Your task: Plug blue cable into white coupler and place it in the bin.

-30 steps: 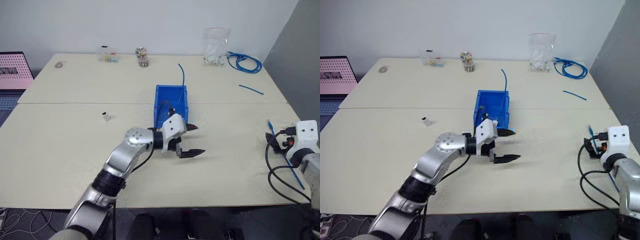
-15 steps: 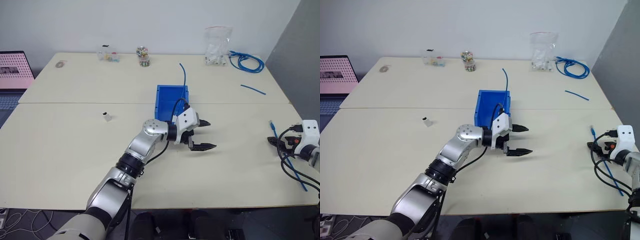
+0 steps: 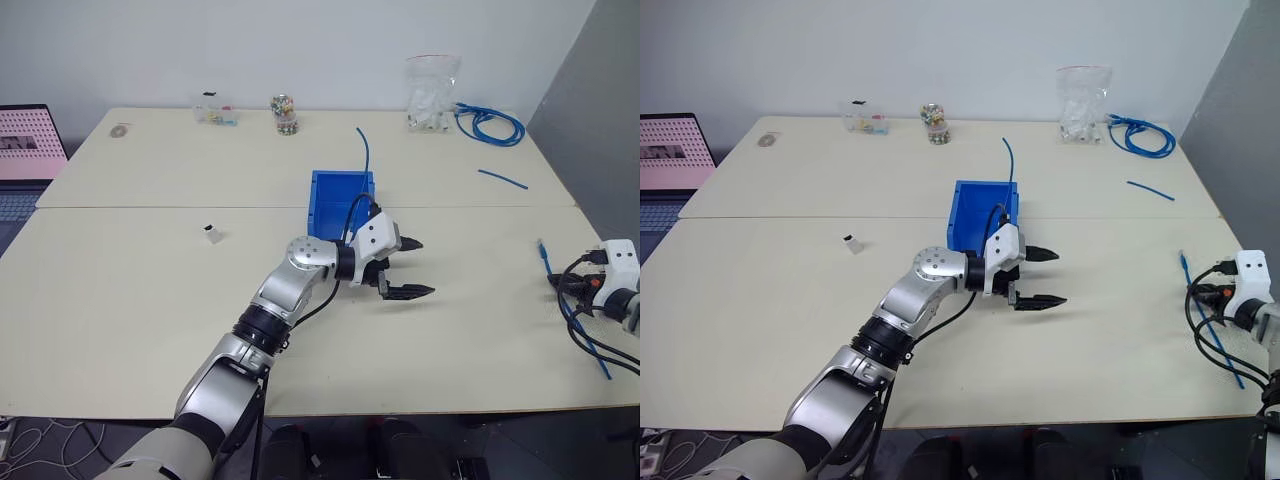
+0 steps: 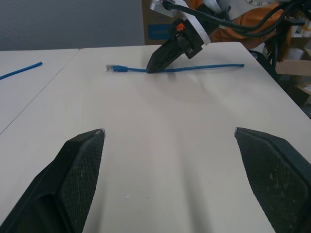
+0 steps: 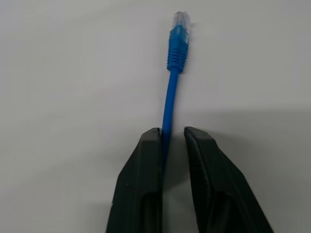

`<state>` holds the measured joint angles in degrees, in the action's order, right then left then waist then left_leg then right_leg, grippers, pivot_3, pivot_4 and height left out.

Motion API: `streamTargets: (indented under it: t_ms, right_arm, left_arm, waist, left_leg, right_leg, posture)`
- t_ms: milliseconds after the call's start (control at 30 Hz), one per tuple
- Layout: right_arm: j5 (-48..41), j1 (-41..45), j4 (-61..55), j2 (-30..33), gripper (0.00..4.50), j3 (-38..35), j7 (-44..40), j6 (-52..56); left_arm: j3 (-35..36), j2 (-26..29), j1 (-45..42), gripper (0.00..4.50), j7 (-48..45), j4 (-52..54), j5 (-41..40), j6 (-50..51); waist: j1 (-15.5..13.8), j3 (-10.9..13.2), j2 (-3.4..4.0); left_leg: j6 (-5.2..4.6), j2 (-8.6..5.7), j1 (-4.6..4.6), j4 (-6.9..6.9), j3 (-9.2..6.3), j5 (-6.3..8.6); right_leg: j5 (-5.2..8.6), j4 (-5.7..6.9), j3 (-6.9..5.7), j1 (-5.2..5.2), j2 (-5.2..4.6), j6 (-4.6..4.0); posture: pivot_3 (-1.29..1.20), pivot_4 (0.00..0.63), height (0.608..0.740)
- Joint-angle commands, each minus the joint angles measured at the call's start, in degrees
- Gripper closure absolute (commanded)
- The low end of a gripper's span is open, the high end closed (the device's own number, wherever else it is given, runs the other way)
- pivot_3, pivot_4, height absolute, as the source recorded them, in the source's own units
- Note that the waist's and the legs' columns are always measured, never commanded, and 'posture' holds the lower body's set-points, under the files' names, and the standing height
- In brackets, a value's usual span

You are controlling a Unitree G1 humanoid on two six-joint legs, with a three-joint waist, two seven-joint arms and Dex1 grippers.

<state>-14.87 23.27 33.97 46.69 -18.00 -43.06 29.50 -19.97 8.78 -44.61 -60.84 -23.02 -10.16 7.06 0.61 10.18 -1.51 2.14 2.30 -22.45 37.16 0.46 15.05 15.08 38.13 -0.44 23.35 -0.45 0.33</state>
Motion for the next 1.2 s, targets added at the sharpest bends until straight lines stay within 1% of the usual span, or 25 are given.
streamTargets:
  t_ms: [33,167,233,333,433,467,500,567,633,700,733,833,933,1000,1067,1133,1200]
  right_arm:
    - [0.5,-1.8,-2.0,-0.4,4.48,2.4,-2.5,-0.8]
    - [1.4,-4.4,-5.0,0.0,4.48,4.2,-3.7,-2.5]
    - [2.3,-6.0,-8.4,0.4,4.48,5.6,-4.3,-3.8]
    - [3.8,-9.3,-19.9,2.4,4.48,10.0,-8.8,-7.9]
    - [4.2,-9.8,-31.8,3.4,4.48,14.1,-12.2,-11.6]
    - [4.6,-9.4,-35.0,3.4,4.48,15.6,-13.2,-12.9]
    - [5.1,-8.1,-39.0,2.9,4.48,18.5,-14.7,-13.6]
    - [5.7,-6.2,-43.8,2.0,4.48,22.3,-16.5,-14.5]
    - [8.6,-3.6,-45.5,-1.4,4.48,27.7,-16.2,-19.3]
    - [13.2,-1.2,-43.2,-5.0,4.48,32.8,-15.4,-27.2]
    - [15.4,-0.2,-40.6,-6.3,4.48,34.7,-14.9,-30.9]
    - [22.1,3.2,-31.0,-9.9,4.48,39.9,-12.7,-43.3]
    - [28.7,7.2,-20.9,-13.0,4.48,44.2,-8.6,-56.8]
    - [31.8,8.9,-15.5,-13.9,4.48,46.3,-6.9,-62.9]
    - [35.1,10.2,-10.9,-13.7,4.48,48.3,-5.6,-68.4]
    - [36.2,10.5,-7.9,-13.3,4.03,49.5,-5.9,-72.0]
    - [35.5,10.1,-6.6,-13.0,3.64,50.0,-7.3,-73.0]
  left_arm:
    - [1.4,-0.3,-0.6,0.0,0.0,3.2,-0.7,0.5]
    - [1.5,0.3,0.7,0.0,0.0,5.9,-1.2,2.0]
    - [1.4,1.4,2.3,0.0,-0.1,8.1,-1.1,2.6]
    - [1.8,5.0,6.7,0.0,-0.9,14.5,-1.8,4.9]
    - [3.8,11.5,13.2,0.0,-1.6,22.9,-3.1,7.8]
    - [4.9,13.7,15.8,0.0,-1.5,25.9,-3.8,9.2]
    - [8.5,15.7,21.2,0.0,1.6,31.3,-4.2,10.9]
    - [13.5,18.2,28.7,0.0,6.3,38.9,-5.2,14.0]
    - [20.2,20.5,41.4,0.0,9.7,50.0,-8.2,19.1]
    - [25.5,20.1,52.1,0.0,13.9,58.1,-9.6,21.1]
    - [27.1,19.0,55.6,0.0,16.2,60.8,-10.3,21.8]
    - [30.9,13.6,64.7,0.0,24.4,67.2,-12.7,25.4]
    - [31.4,9.5,73.6,0.0,28.7,71.7,-12.9,24.7]
    - [30.5,7.4,78.5,0.0,30.6,73.7,-12.4,22.9]
    - [29.5,6.0,82.5,0.0,32.3,74.7,-11.7,21.2]
    - [28.3,5.2,85.4,0.0,33.4,75.2,-10.8,19.5]
    - [27.2,5.0,86.7,0.0,33.9,75.0,-10.4,18.1]
  waist:
    - [0.0,0.0,0.0]
    - [0.0,0.0,0.01]
    - [0.0,0.0,0.03]
    - [0.4,-0.1,0.1]
    - [1.4,0.0,0.15]
    - [1.5,0.0,0.16]
    - [1.5,0.0,0.16]
    - [1.9,0.0,0.16]
    - [2.2,0.1,0.01]
    - [2.3,0.2,-0.19]
    - [2.3,0.2,-0.22]
    - [0.7,0.2,-0.23]
    - [0.5,0.2,-0.26]
    - [1.2,0.2,-0.21]
    - [1.9,0.2,-0.25]
    - [2.0,0.1,-0.33]
    - [1.9,0.0,-0.47]
  left_leg:
    - [0.0,0.0,0.02,0.01,0.0,0.0]
    - [0.0,0.03,0.04,0.03,0.0,0.0]
    - [0.0,0.07,0.06,0.03,-0.01,0.0]
    - [0.0,0.14,0.1,0.01,0.01,0.0]
    - [0.01,0.31,0.18,-0.03,-0.06,0.0]
    - [0.01,0.3,0.36,-0.1,-0.14,0.0]
    - [0.01,0.27,0.48,-0.12,-0.24,0.0]
    - [0.02,0.28,0.67,-0.11,-0.31,0.0]
    - [0.02,0.29,0.82,-0.12,-0.32,0.01]
    - [0.03,0.42,1.02,-0.1,-0.3,0.02]
    - [0.04,0.45,1.04,-0.11,-0.31,0.01]
    - [0.04,0.32,1.03,-0.06,-0.27,0.01]
    - [0.0,0.2,0.92,0.43,-0.19,0.01]
    - [-0.02,0.16,0.73,0.66,-0.1,0.02]
    - [-0.15,0.15,0.73,0.71,0.3,0.12]
    - [-0.27,0.13,0.79,0.73,0.55,0.3]
    - [-0.31,0.17,0.83,0.71,0.53,0.35]
  right_leg:
    - [0.0,0.0,0.0,-0.02,0.0,0.0]
    - [0.01,0.0,-0.01,-0.06,0.03,0.01]
    - [0.01,0.0,0.0,-0.07,0.05,0.01]
    - [0.02,0.01,0.03,-0.08,0.12,0.03]
    - [0.11,0.04,0.13,-0.07,0.31,0.17]
    - [0.1,0.09,0.26,-0.07,0.4,0.17]
    - [0.11,0.18,0.48,-0.07,0.47,0.17]
    - [0.14,0.46,0.85,-0.02,0.5,0.15]
    - [0.16,0.67,1.1,-0.02,0.52,0.14]
    - [0.16,0.69,1.18,-0.05,0.46,0.14]
    - [0.17,0.71,1.15,-0.07,0.4,0.13]
    - [0.17,0.75,1.23,-0.09,0.31,0.13]
    - [0.17,0.74,1.48,-0.22,0.29,0.12]
    - [0.21,0.74,1.53,-0.14,0.3,0.05]
    - [0.06,0.53,1.89,-0.11,0.29,0.29]
    - [0.0,0.49,2.41,-0.11,0.3,0.41]
    - [0.04,0.5,2.41,-0.11,0.36,0.37]
  posture:
    - [0.0,0.15,0.74]
    - [0.0,0.15,0.74]
    - [0.0,0.15,0.74]
    - [0.0,0.15,0.74]
    - [0.0,0.15,0.74]
    - [0.0,0.15,0.74]
    - [0.0,0.15,0.74]
    - [0.0,0.15,0.74]
    - [0.0,0.15,0.74]
    - [0.0,0.15,0.74]
    - [0.0,0.15,0.74]
    - [0.0,0.15,0.74]
    - [0.0,0.15,0.74]
    - [0.0,0.15,0.74]
    - [0.0,0.15,0.74]
    - [0.0,0.15,0.74]
    - [0.0,0.15,0.74]
